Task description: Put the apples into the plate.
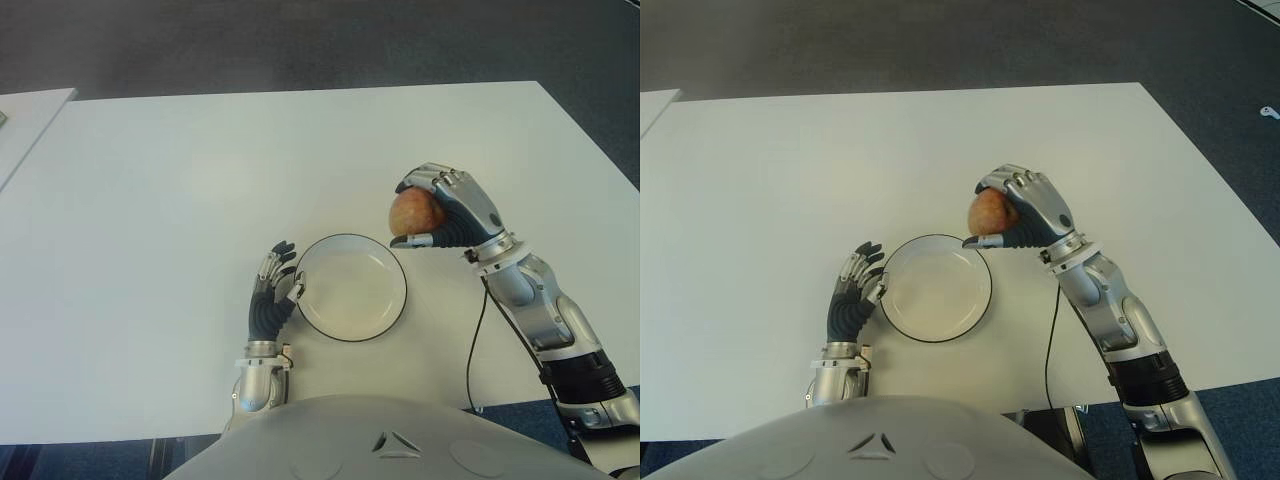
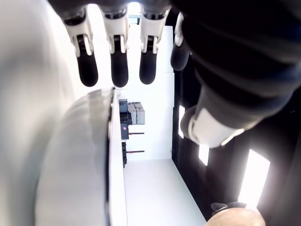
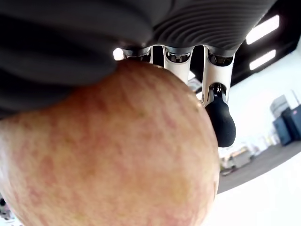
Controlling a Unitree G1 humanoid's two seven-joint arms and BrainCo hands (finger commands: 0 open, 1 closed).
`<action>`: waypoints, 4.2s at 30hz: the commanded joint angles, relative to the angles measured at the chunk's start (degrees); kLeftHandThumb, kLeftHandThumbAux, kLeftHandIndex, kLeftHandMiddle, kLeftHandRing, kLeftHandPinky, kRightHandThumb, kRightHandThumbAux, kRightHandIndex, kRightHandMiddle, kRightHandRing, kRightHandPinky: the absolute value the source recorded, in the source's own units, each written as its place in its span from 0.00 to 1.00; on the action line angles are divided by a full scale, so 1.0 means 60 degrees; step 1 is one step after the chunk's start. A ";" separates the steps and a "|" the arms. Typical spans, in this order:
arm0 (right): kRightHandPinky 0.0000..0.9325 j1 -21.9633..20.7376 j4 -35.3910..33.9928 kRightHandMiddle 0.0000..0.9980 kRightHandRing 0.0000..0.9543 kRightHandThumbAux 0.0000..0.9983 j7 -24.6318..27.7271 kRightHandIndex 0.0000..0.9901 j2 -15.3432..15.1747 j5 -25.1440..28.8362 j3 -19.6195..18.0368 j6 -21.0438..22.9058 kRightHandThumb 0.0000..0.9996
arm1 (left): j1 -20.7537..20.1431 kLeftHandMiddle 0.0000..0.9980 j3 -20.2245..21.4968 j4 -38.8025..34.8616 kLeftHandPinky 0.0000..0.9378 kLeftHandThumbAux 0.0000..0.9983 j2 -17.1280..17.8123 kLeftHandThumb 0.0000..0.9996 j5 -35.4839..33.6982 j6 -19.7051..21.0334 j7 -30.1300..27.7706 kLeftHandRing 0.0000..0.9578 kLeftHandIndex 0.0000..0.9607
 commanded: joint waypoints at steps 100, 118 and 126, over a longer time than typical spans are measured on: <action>0.00 0.0439 0.0020 0.00 0.00 0.41 0.1201 0.00 0.0891 -0.3211 0.1935 -0.0111 0.12 | 0.0545 0.17 -0.0523 -0.1782 0.27 0.70 -0.0612 0.15 0.0202 0.2438 0.0480 0.21 0.11; 0.00 0.0727 0.0097 0.00 0.00 0.39 0.0895 0.00 0.1285 -0.3048 0.1864 0.0086 0.10 | 0.0361 0.17 -0.0454 -0.1310 0.28 0.71 -0.0586 0.17 0.0057 0.1906 0.0399 0.22 0.14; 0.00 0.0776 0.0089 0.00 0.00 0.40 0.0893 0.00 0.1311 -0.3055 0.1869 0.0068 0.09 | 0.0354 0.17 -0.0444 -0.1251 0.28 0.73 -0.0573 0.17 0.0060 0.1840 0.0406 0.22 0.14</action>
